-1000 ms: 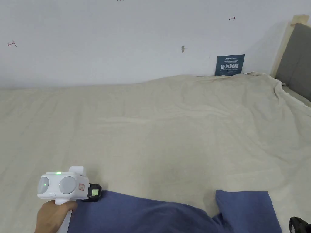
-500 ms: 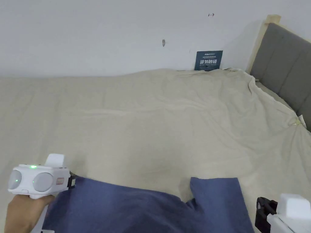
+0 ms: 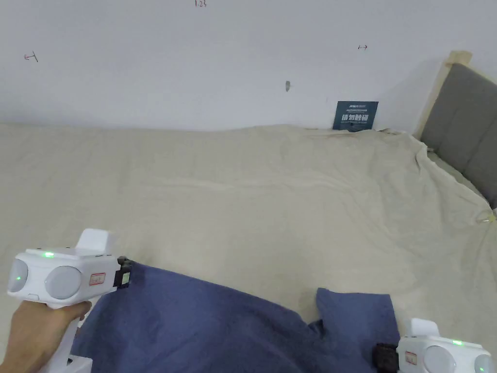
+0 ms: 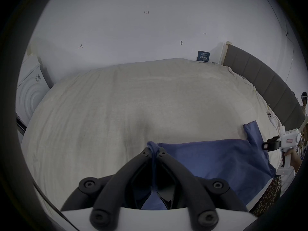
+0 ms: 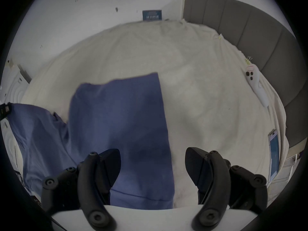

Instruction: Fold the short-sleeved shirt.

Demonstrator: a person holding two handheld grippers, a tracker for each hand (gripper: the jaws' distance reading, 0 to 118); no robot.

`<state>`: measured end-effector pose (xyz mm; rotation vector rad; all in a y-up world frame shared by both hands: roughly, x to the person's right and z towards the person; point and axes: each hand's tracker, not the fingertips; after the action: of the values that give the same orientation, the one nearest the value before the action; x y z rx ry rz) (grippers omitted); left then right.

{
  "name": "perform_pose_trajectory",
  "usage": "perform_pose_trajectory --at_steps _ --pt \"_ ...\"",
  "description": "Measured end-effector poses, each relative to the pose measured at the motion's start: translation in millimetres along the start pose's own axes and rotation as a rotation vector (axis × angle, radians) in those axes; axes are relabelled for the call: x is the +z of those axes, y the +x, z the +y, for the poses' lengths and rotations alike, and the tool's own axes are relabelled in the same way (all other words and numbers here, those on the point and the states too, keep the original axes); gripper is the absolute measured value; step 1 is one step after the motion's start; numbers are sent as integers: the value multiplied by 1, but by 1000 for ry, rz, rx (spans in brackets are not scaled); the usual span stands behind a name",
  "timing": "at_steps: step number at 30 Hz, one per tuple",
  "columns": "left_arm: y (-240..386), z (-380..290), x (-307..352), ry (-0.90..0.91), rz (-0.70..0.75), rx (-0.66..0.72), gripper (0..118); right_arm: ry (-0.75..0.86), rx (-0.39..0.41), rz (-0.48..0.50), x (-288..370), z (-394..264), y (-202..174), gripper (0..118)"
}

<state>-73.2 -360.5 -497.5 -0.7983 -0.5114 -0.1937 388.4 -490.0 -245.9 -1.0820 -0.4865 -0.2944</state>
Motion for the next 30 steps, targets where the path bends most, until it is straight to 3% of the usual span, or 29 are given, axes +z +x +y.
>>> perform_pose_trajectory --at_steps 4,5,8,9,20,30 --pt "-2 -6 1 7 -1 17 0 -10 -1 -10 -13 1 1 74" --pt "-2 -7 2 7 -1 24 0 -4 -1 -13 -11 1 1 64" --pt "-8 -9 -1 7 2 34 0 18 15 -1 -6 0 0 9" --pt "-8 -10 -1 5 5 39 0 17 39 0 -5 0 -1 3" --pt "-21 -15 30 46 27 76 0 244 106 60 56 14 14 3" --pt "-48 13 110 202 99 126 0 573 55 290 148 76 39 3"
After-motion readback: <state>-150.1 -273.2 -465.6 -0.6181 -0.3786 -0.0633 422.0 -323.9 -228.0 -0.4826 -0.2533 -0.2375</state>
